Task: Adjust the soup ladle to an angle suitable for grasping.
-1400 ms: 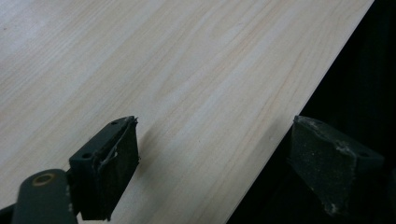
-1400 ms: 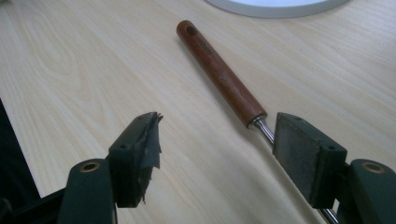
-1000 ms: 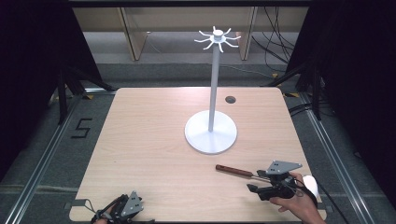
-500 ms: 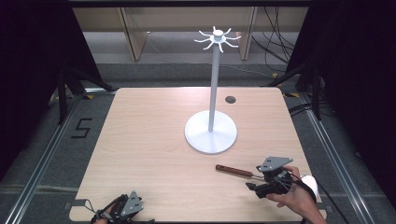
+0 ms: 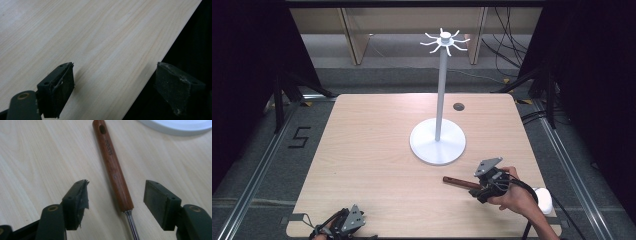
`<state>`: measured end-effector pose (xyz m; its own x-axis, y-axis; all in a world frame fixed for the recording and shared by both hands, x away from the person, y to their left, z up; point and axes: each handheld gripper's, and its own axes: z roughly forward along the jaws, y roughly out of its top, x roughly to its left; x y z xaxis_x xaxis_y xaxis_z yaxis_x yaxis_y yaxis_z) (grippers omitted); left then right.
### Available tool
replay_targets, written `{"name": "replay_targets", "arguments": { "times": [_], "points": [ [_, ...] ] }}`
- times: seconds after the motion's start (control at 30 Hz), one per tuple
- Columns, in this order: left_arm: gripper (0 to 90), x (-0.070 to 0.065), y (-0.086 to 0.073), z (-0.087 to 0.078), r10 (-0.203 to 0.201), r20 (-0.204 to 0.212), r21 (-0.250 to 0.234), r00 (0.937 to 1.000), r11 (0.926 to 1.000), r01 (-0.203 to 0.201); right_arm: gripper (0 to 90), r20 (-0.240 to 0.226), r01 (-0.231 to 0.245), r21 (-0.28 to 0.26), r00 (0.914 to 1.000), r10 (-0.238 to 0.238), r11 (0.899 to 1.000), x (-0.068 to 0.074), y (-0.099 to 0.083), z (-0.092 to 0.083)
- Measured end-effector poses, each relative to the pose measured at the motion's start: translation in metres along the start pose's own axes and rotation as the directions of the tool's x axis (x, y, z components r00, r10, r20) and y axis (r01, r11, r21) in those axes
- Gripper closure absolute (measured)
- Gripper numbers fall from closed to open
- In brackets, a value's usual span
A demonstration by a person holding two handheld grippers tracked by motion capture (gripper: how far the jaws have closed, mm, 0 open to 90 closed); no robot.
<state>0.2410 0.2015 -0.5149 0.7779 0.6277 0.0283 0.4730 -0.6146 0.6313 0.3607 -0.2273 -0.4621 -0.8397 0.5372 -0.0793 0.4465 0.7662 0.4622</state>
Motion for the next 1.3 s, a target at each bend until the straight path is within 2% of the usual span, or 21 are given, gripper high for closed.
{"name": "replay_targets", "arguments": {
  "times": [0.03,0.1,0.13,0.33,0.4,0.43,0.47,0.73,0.77,0.8,0.93,0.97,1.0,1.07,1.1,1.17,1.2,1.23,1.3],
  "points": [
    [15.3,0.0,0.0,0.0,-0.003,-0.001,-0.002,1.0,1.0,0.003,42.4,-0.011,-0.009,0.029,0.9999,0.01,1.0,-0.002,0.004,0.005],
    [15.3,-0.001,0.0,0.0,0.0,0.001,-0.001,1.0,1.0,0.0,44.1,-0.019,0.002,0.036,0.9998,-0.001,0.999,-0.004,0.005,0.007],
    [15.3,0.0,0.0,0.0,-0.002,0.004,0.003,1.0,1.0,0.002,47.2,-0.033,0.004,0.062,0.9994,-0.002,0.998,-0.006,0.009,0.011],
    [15.3,0.0,0.0,0.0,-0.002,0.002,0.003,1.0,1.0,0.002,55.0,-0.061,0.008,0.099,0.9981,-0.002,0.995,-0.012,0.018,0.018],
    [15.3,-0.001,0.0,0.0,0.002,0.005,0.0,1.0,1.0,-0.002,56.6,-0.053,0.01,0.098,0.9986,-0.004,0.995,-0.012,0.019,0.018],
    [15.4,-0.001,0.0,0.0,0.003,0.005,0.003,1.0,1.0,-0.003,57.1,-0.036,0.01,0.113,0.9993,-0.006,0.994,-0.011,0.021,0.019],
    [15.4,0.0,0.0,0.001,0.003,0.002,0.001,1.0,1.0,-0.003,59.0,-0.054,0.028,0.139,0.9983,-0.021,0.99,-0.008,0.023,0.022],
    [15.5,-0.001,0.0,0.001,0.005,0.004,0.002,1.0,1.0,-0.005,65.9,-0.072,0.039,0.189,0.997,-0.026,0.981,-0.011,0.03,0.029],
    [15.5,-0.001,0.0,0.001,0.005,0.003,0.001,1.0,1.0,-0.005,66.4,-0.085,0.052,0.193,0.9957,-0.036,0.98,-0.012,0.03,0.03],
    [15.5,-0.001,0.0,0.001,0.002,0.003,0.003,1.0,1.0,-0.002,66.8,-0.079,0.032,0.2,0.9967,-0.017,0.979,-0.012,0.03,0.031],
    [15.5,-0.001,0.0,0.001,0.004,0.004,0.001,1.0,1.0,-0.004,67.7,-0.092,0.032,0.222,0.9957,-0.012,0.974,-0.015,0.03,0.034],
    [15.5,-0.001,0.0,0.001,0.003,0.003,0.002,1.0,1.0,-0.003,67.9,-0.082,0.012,0.231,0.9966,0.008,0.973,-0.014,0.031,0.033],
    [15.4,-0.001,0.0,0.001,0.003,0.003,0.002,1.0,1.0,-0.003,67.9,-0.082,0.012,0.231,0.9966,0.008,0.973,-0.014,0.031,0.033],
    [15.5,-0.001,0.0,0.001,0.004,0.005,0.001,1.0,1.0,-0.004,68.6,-0.103,0.05,0.225,0.9944,-0.027,0.973,-0.016,0.032,0.034],
    [15.5,-0.001,0.0,0.001,0.004,0.006,0.001,1.0,1.0,-0.004,69.0,-0.096,0.041,0.236,0.9952,-0.019,0.971,-0.015,0.032,0.034],
    [15.5,-0.001,0.0,0.001,0.002,0.004,0.003,1.0,1.0,-0.002,69.8,-0.113,0.068,0.242,0.9927,-0.041,0.968,-0.015,0.034,0.035],
    [15.4,-0.001,0.0,0.001,0.003,0.004,0.001,1.0,1.0,-0.003,70.7,-0.097,0.093,0.247,0.9928,-0.07,0.964,-0.014,0.036,0.035],
    [15.5,-0.001,0.0,0.0,0.004,0.006,0.001,1.0,1.0,-0.004,71.3,-0.098,0.099,0.265,0.9923,-0.075,0.959,-0.012,0.037,0.034],
    [15.5,-0.001,0.0,0.001,0.002,0.005,0.004,1.0,1.0,-0.002,72.9,-0.088,0.105,0.273,0.9926,-0.084,0.956,-0.01,0.038,0.033]
  ]
}}
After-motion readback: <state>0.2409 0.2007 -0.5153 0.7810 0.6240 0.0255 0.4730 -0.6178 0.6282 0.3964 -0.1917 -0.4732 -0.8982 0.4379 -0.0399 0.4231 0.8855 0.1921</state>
